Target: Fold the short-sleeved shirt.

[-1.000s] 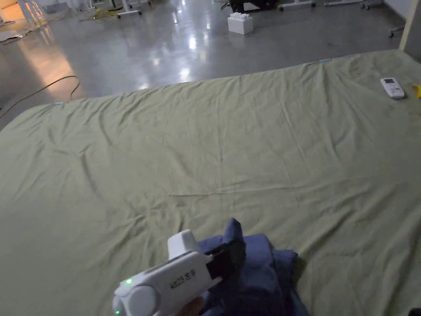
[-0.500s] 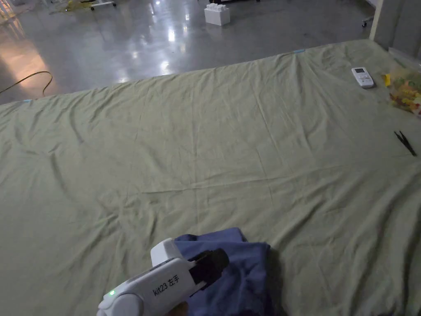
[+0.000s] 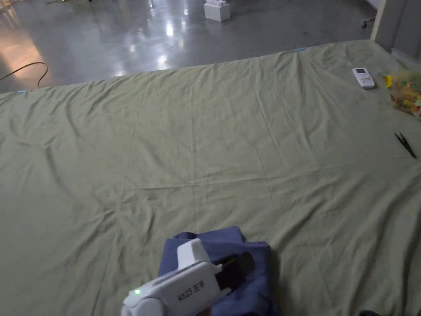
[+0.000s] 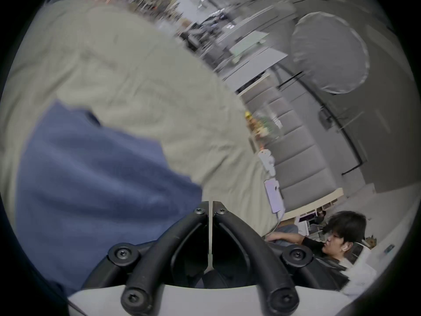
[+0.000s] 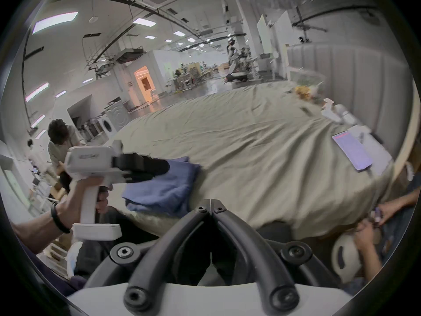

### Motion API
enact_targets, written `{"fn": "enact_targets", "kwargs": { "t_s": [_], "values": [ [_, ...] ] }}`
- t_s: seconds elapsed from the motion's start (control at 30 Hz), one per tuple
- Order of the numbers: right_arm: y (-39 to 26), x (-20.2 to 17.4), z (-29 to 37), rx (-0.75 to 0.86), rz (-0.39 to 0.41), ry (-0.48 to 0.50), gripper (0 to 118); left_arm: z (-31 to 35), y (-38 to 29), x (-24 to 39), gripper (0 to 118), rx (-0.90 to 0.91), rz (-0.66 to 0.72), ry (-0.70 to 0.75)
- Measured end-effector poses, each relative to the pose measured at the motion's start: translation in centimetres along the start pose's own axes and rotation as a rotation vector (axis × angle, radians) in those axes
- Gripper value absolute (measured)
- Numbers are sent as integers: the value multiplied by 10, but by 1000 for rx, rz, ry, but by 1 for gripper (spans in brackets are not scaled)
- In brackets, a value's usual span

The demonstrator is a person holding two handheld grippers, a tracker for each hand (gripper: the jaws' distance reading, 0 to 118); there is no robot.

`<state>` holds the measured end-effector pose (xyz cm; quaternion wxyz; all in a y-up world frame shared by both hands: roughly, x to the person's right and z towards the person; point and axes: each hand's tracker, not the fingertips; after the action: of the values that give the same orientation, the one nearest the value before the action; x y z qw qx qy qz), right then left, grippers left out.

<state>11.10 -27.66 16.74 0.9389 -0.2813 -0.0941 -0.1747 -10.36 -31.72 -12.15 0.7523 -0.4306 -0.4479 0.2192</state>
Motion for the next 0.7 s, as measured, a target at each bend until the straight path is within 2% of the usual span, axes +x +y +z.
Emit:
{"fn": "enact_targets", "kwargs": {
  "t_s": [0.1,0.2,0.27,0.37,0.43,0.47,0.5,0.53,0.57,0.63,0.7],
  "values": [
    [17,-8,-66,-71,-69,138,0,45,22,-6,2,61,-36,54],
    [33,-22,-127,-128,-97,149,0,78,34,-25,3,79,-20,80],
    [40,-33,-163,-214,-81,101,0,94,36,-42,3,117,25,95],
    [34,-34,-204,-346,-66,131,0,111,39,-66,4,147,66,92],
    [23,-36,-223,-438,32,42,0,114,43,-81,22,119,90,98],
    [17,-33,-226,-450,52,42,0,113,45,-86,40,86,90,93],
    [19,-30,-224,-413,21,66,0,109,48,-91,68,64,75,94],
    [25,-29,-222,-429,-20,61,0,106,50,-96,82,32,52,91],
    [29,-29,-223,-439,-25,62,0,102,51,-102,87,12,39,73],
    [29,-29,-225,-455,23,72,0,88,55,-119,87,-77,53,-14],
    [30,-27,-224,-455,21,76,0,68,58,-137,87,-132,89,-64]
  ]
}}
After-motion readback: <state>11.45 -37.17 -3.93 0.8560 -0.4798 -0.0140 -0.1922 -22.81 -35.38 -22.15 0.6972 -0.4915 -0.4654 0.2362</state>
